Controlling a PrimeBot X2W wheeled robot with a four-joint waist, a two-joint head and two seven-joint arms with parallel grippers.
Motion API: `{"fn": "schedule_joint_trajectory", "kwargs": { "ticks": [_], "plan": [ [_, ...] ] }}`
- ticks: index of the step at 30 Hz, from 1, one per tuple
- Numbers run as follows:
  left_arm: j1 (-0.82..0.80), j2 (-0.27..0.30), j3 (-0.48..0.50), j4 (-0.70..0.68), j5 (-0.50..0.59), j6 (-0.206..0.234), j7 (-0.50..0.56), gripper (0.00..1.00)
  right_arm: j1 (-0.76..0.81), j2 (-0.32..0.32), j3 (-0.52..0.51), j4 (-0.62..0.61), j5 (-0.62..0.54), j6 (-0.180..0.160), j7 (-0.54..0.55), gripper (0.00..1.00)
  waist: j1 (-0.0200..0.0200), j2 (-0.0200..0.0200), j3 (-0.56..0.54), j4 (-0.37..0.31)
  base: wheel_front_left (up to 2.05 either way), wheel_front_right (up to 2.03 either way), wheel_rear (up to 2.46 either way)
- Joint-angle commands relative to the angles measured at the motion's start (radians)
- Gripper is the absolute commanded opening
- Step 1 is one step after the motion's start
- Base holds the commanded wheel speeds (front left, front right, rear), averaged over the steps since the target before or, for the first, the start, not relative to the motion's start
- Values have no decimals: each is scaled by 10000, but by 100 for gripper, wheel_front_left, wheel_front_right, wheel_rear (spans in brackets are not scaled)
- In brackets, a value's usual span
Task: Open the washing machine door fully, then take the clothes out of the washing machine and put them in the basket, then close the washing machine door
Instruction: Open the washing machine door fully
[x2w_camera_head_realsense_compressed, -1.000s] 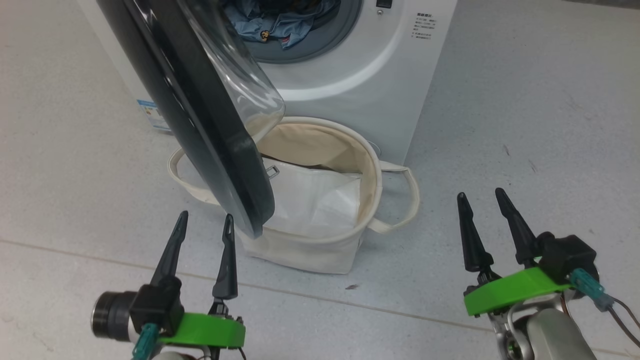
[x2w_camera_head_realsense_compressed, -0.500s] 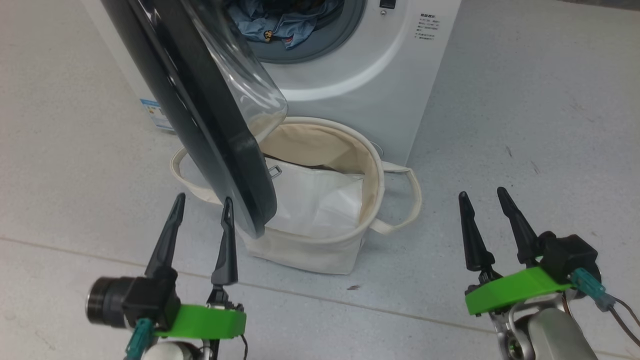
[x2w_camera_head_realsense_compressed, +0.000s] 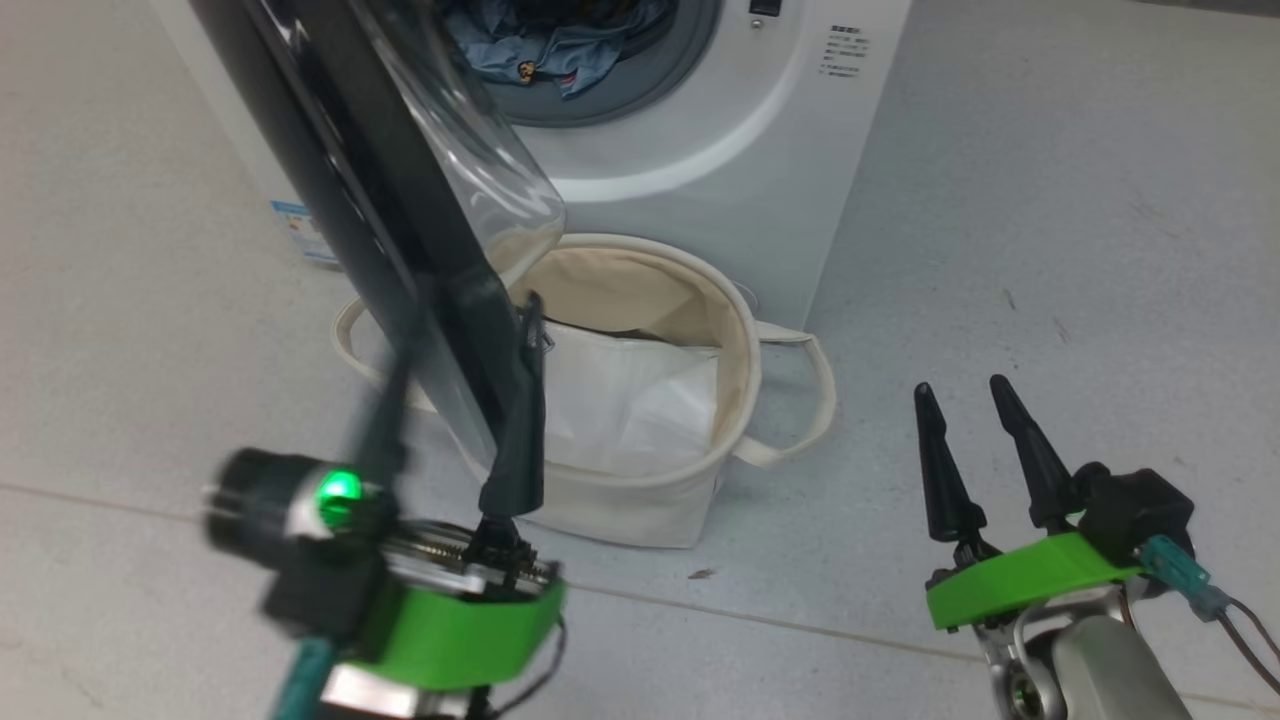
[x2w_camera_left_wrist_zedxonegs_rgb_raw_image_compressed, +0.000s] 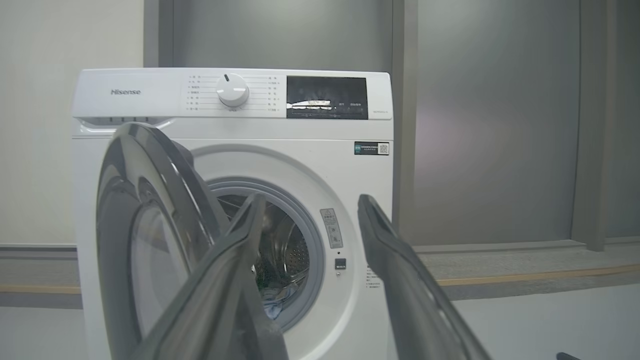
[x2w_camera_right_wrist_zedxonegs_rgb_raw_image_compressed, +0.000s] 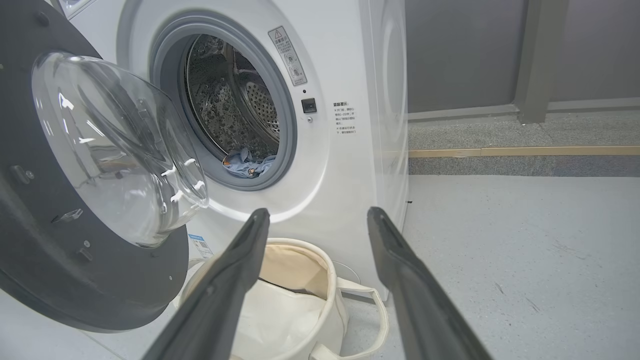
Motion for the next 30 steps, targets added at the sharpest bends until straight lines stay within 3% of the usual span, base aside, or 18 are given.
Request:
{"fn": "schedule_joint_trajectory", "kwargs": {
  "ticks": [1,6,14,24,30],
  "plan": [
    [-421,47,-113,177,-126,-191,-46,0,-314,68,330,-229,148,6,-122,100,0,-1,-33,-100,0,0,0],
    [-790,46,-762,978,-323,-273,-46,0,-392,68,486,-200,241,6,-122,100,0,-1,22,-306,0,0,0],
    [-1670,46,-1608,3163,-920,13,-45,0,-694,68,578,-224,377,6,-122,100,0,-1,307,-611,0,0,0],
    [-2500,46,-1617,5613,-1246,1431,-21,0,-686,68,747,-144,483,6,-122,100,0,-1,362,-491,0,0,0],
    [-2515,45,-1438,6034,-1526,1856,-38,0,-661,68,753,-82,456,6,-122,100,0,-1,293,-127,0,0,0]
  ]
}}
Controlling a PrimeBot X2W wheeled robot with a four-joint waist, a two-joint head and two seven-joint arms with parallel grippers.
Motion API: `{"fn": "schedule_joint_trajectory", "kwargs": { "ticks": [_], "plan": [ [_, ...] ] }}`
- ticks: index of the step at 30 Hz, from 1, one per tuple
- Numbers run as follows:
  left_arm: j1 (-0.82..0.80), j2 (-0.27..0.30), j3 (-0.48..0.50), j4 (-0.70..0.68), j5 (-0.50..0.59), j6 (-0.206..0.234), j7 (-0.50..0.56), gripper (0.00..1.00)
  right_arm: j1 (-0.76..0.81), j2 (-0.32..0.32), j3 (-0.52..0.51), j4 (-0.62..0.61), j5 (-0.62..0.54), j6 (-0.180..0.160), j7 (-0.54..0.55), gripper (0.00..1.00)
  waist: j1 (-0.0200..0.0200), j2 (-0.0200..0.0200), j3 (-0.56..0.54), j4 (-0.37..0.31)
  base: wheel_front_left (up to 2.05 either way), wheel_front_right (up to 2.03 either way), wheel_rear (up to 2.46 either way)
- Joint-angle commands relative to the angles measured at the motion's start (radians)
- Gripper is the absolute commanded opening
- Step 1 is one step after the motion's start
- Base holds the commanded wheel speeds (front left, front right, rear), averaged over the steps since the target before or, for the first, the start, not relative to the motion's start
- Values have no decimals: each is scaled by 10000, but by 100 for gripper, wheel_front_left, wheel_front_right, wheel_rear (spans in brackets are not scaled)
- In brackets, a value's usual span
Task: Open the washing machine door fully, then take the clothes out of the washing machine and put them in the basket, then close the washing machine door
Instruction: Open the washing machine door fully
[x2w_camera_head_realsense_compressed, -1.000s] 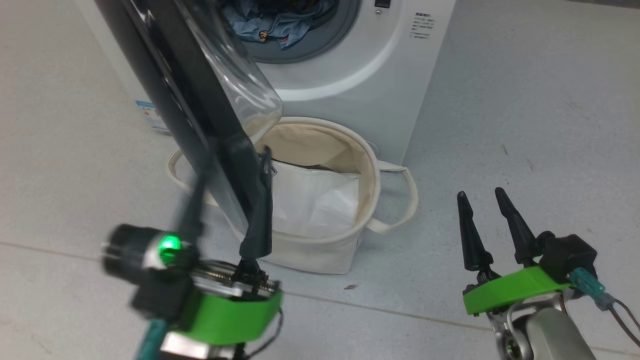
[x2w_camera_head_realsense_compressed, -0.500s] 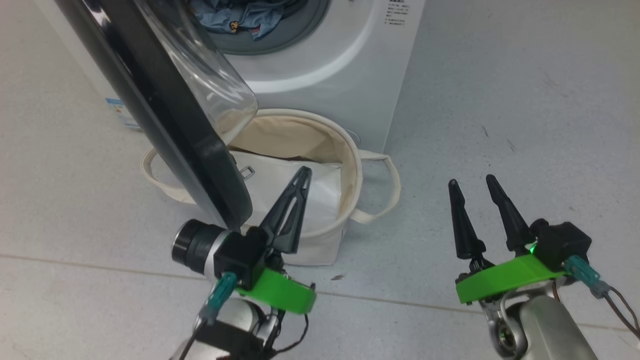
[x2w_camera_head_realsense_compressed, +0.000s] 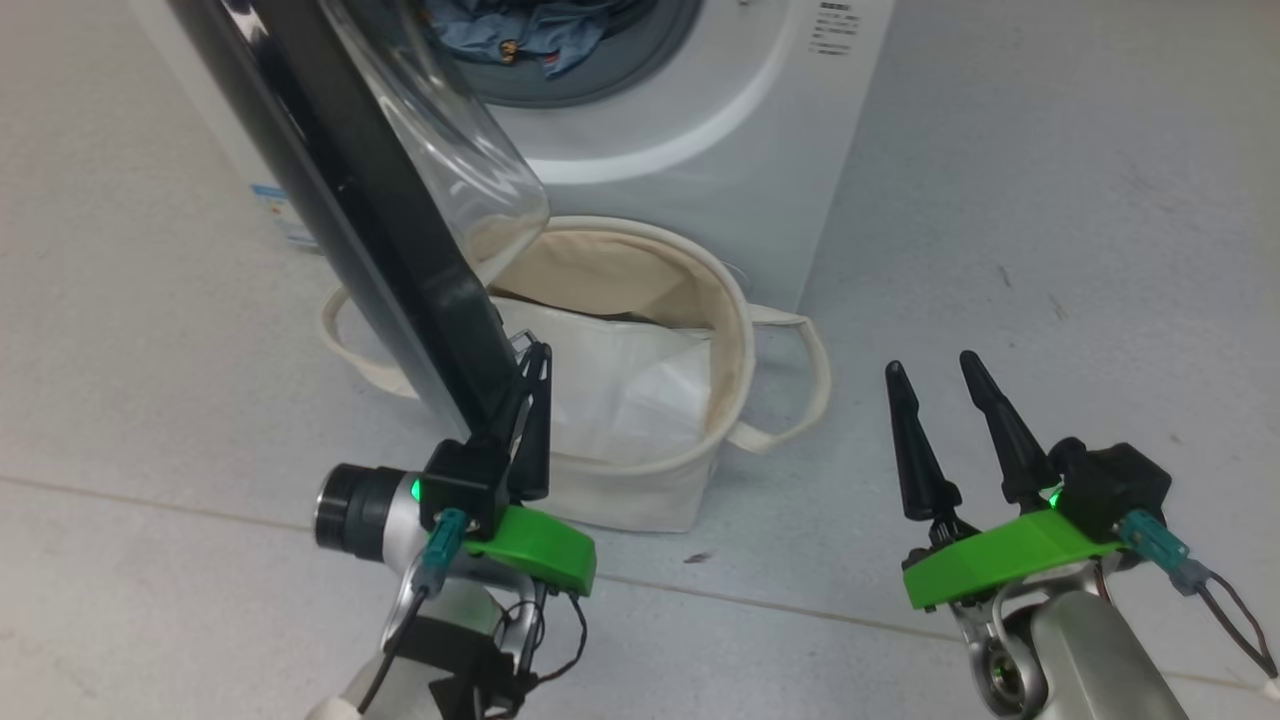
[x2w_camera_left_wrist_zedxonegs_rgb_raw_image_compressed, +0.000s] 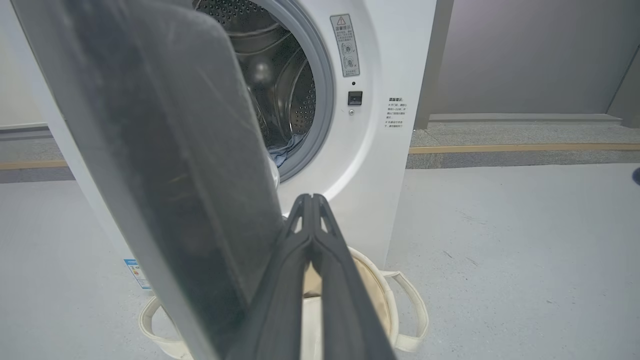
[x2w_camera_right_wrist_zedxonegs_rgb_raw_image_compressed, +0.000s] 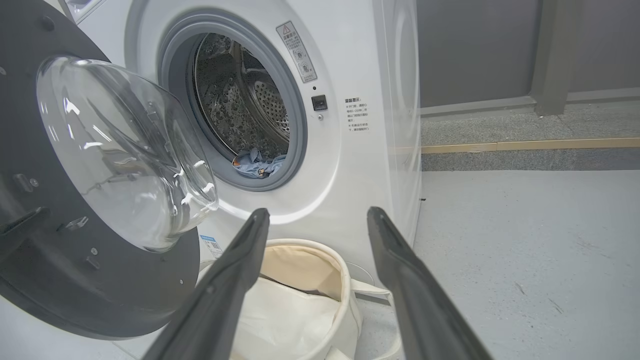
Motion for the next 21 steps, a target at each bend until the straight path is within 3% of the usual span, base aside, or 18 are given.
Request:
{"fn": "schedule_joint_trajectory", "kwargs": {
  "ticks": [1,11,21],
  "plan": [
    [-342,90,444,-161,-77,185,-43,0,-172,64,232,-265,44,6,-122,100,0,-1,-20,167,0,0,0],
    [-44,111,1069,-349,-208,606,-47,0,-136,64,285,-132,-70,6,-122,100,0,-1,-145,1144,0,0,0],
    [296,357,2382,-272,-566,765,-48,0,-68,64,455,46,-160,6,-122,100,0,-1,-327,1937,0,0,0]
  ]
}}
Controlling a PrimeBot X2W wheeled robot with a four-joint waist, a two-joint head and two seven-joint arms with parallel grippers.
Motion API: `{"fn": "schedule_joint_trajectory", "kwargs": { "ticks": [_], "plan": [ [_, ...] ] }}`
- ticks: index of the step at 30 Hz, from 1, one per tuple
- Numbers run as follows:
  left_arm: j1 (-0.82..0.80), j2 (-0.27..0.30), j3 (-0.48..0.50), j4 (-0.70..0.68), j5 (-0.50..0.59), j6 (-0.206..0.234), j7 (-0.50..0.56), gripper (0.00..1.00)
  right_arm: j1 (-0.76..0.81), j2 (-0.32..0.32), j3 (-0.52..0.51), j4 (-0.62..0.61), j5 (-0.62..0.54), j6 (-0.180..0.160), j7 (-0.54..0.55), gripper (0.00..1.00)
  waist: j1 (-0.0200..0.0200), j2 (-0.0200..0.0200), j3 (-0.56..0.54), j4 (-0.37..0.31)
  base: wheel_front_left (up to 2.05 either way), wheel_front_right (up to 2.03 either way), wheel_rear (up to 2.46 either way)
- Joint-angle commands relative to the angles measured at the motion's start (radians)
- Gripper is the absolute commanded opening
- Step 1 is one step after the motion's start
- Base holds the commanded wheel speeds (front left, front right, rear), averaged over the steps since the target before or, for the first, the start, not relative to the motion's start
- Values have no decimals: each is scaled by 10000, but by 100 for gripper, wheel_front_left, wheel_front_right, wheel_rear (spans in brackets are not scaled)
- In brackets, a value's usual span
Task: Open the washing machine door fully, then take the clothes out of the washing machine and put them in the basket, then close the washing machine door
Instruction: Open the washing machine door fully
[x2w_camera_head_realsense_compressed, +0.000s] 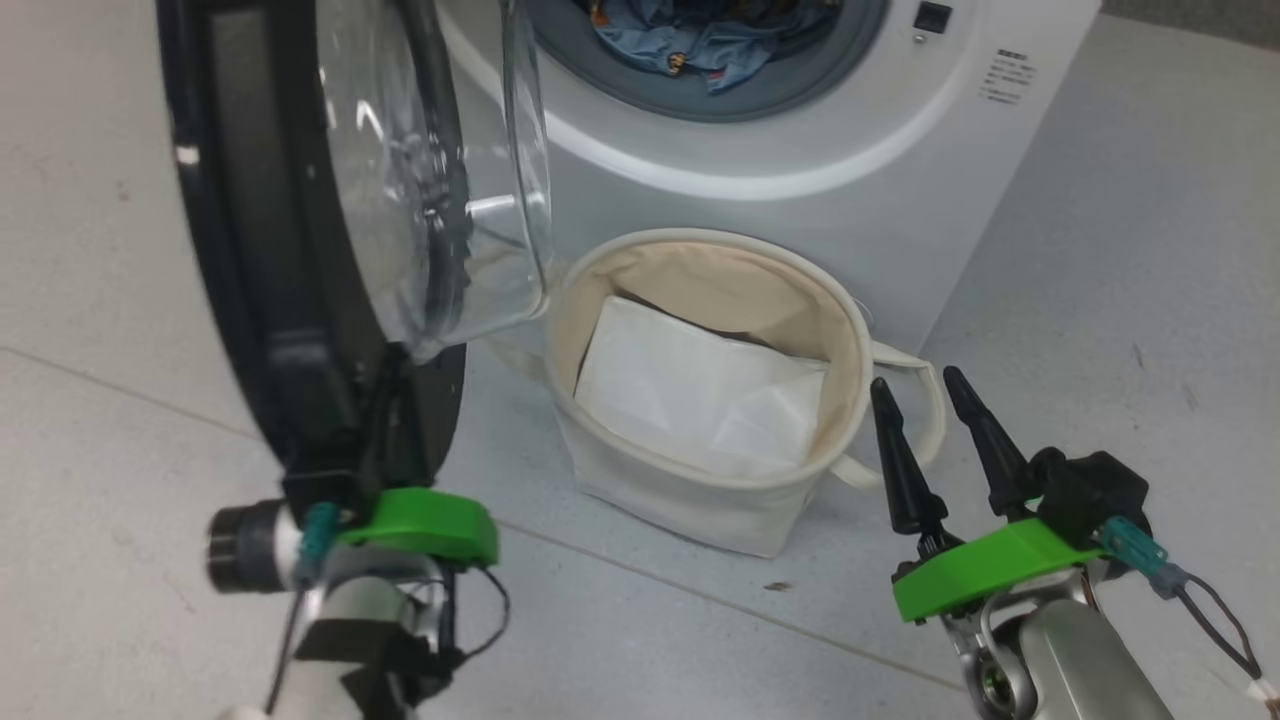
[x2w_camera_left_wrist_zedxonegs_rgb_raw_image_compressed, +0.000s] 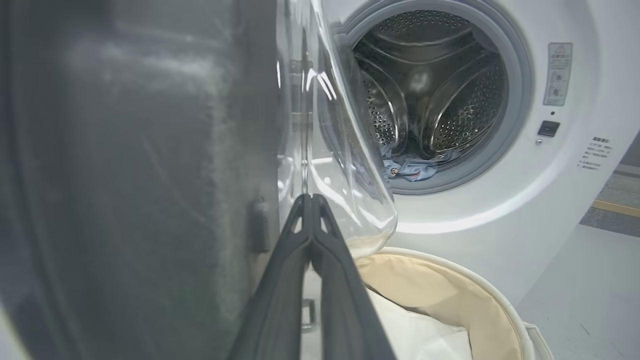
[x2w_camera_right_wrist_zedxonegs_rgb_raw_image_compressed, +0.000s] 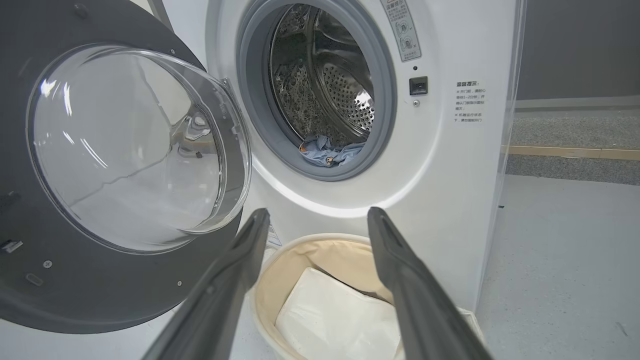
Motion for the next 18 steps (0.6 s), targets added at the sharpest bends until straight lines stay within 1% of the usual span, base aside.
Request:
{"fn": "schedule_joint_trajectory", "kwargs": {
  "ticks": [1,8,9,18],
  "plan": [
    [-174,341,505,-236,-50,111,-48,0,-80,64,258,-257,-55,6,-122,100,0,-1,-32,59,0,0,0],
    [-244,741,1749,-62,-345,61,-49,0,-58,64,191,-174,-160,6,-122,100,0,-1,23,164,0,0,0],
    [-300,867,2184,-13,-481,27,-49,0,-89,64,199,-165,-199,6,-122,100,0,-1,123,124,0,0,0],
    [-704,1473,4139,255,-886,-130,-49,0,-253,64,47,-280,-433,6,-122,100,0,-1,863,-90,0,0,0]
  ]
}}
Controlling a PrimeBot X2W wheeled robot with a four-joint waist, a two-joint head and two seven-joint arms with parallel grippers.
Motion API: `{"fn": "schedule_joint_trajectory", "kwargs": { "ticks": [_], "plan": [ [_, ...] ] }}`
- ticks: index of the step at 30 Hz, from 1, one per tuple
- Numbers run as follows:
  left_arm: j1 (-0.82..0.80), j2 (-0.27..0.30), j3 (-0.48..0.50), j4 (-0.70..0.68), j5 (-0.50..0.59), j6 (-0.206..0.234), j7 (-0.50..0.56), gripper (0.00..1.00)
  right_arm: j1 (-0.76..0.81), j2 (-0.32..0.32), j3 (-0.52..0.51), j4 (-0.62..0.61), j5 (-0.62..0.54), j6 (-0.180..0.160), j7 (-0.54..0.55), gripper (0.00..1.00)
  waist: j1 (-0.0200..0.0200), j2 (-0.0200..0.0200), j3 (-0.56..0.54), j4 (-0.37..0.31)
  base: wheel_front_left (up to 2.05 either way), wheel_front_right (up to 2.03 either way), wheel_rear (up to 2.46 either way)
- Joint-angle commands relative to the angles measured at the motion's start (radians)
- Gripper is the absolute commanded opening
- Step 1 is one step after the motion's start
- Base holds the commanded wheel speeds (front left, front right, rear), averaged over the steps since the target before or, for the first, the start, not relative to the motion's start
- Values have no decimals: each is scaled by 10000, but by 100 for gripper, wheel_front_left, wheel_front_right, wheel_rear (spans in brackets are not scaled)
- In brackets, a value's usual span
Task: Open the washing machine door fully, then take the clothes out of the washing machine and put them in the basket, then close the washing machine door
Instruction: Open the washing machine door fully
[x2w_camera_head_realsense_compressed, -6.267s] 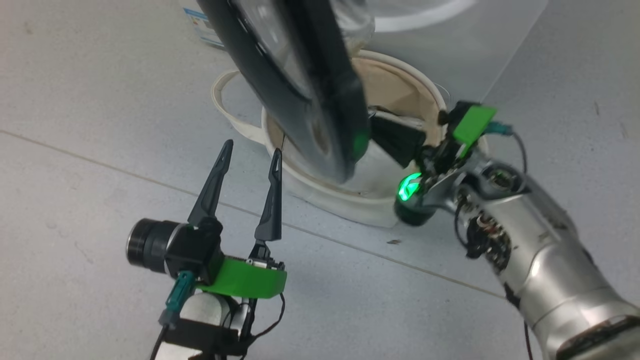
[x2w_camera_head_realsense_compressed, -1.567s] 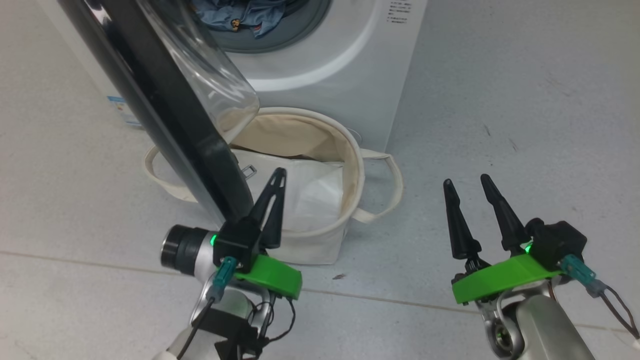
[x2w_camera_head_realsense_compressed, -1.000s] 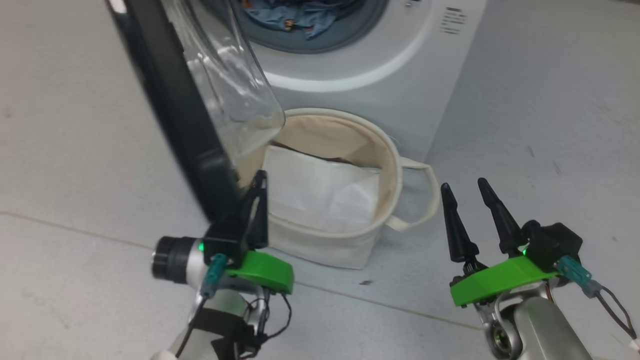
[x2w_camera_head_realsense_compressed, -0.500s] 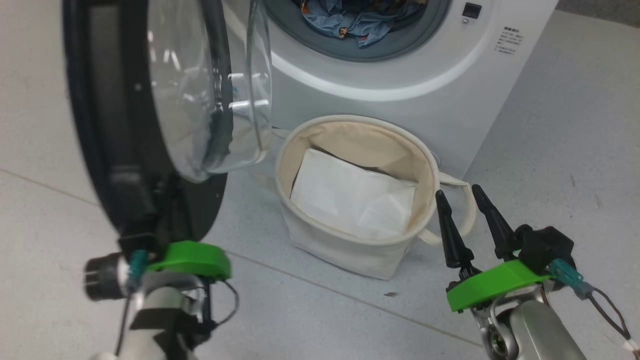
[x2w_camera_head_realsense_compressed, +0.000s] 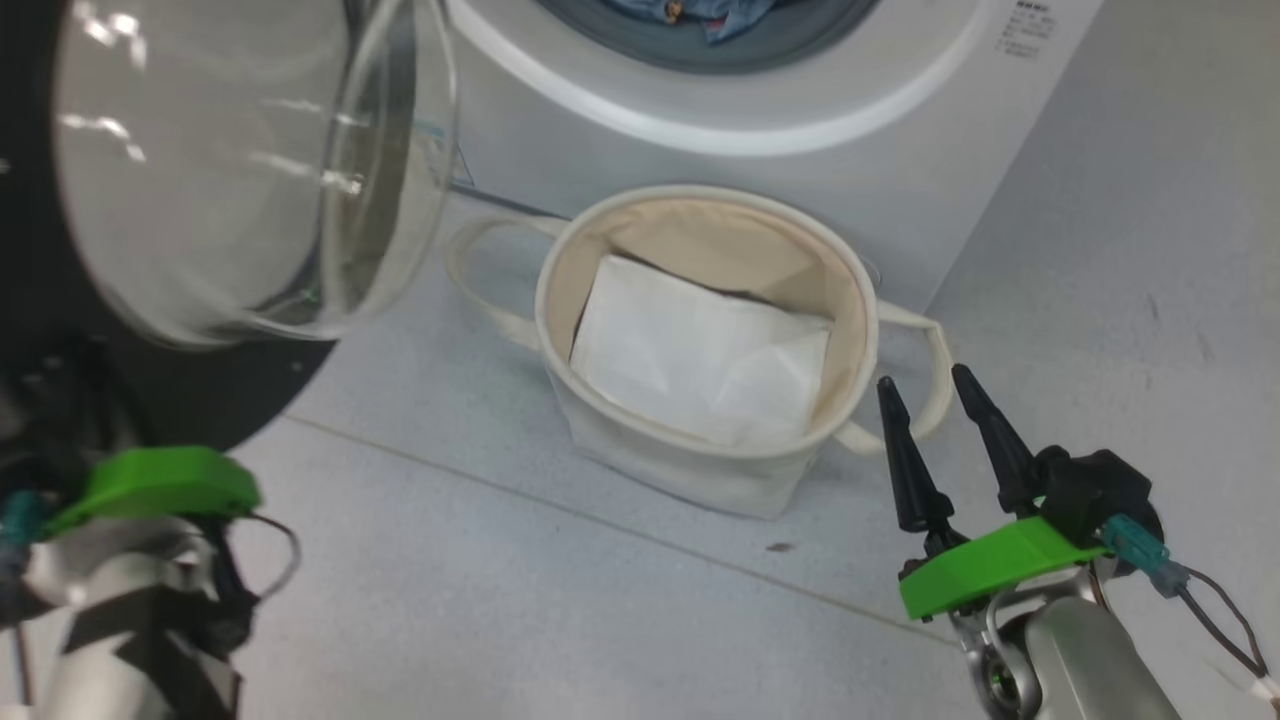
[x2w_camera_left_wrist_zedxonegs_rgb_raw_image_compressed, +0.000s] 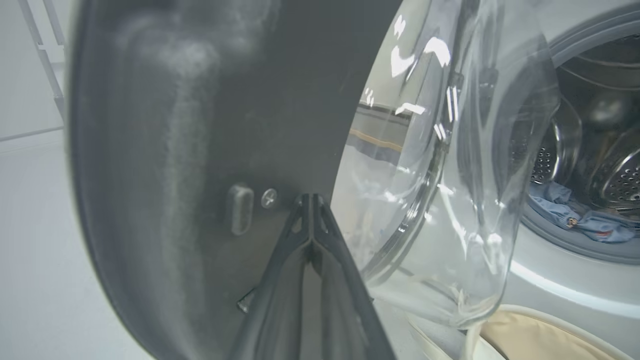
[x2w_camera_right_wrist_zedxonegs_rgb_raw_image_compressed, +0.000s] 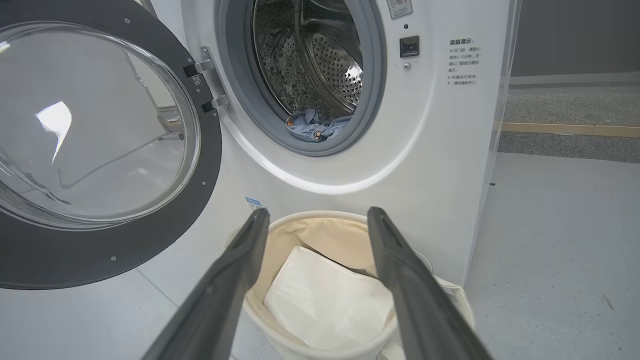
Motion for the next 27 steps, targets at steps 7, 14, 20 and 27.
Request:
{"fn": "schedule_joint_trajectory", "kwargs": {
  "ticks": [7,14,20,27],
  "plan": [
    [-1023,816,1641,102,-96,-250,-49,0,-408,64,-137,-513,-534,6,-122,100,0,0,980,-92,0,0,0],
    [-1557,715,2345,436,121,-691,-49,0,-513,64,-299,-696,-886,6,-91,100,0,0,1567,-9,0,0,0],
    [-1794,564,2788,830,489,-1036,-49,0,-539,64,-332,-839,-940,6,-55,100,0,0,1758,29,0,0,0],
    [-1826,324,3074,845,990,-1322,-49,0,-531,64,-287,-802,-872,6,-53,100,0,0,1609,82,0,0,0]
  ]
}}
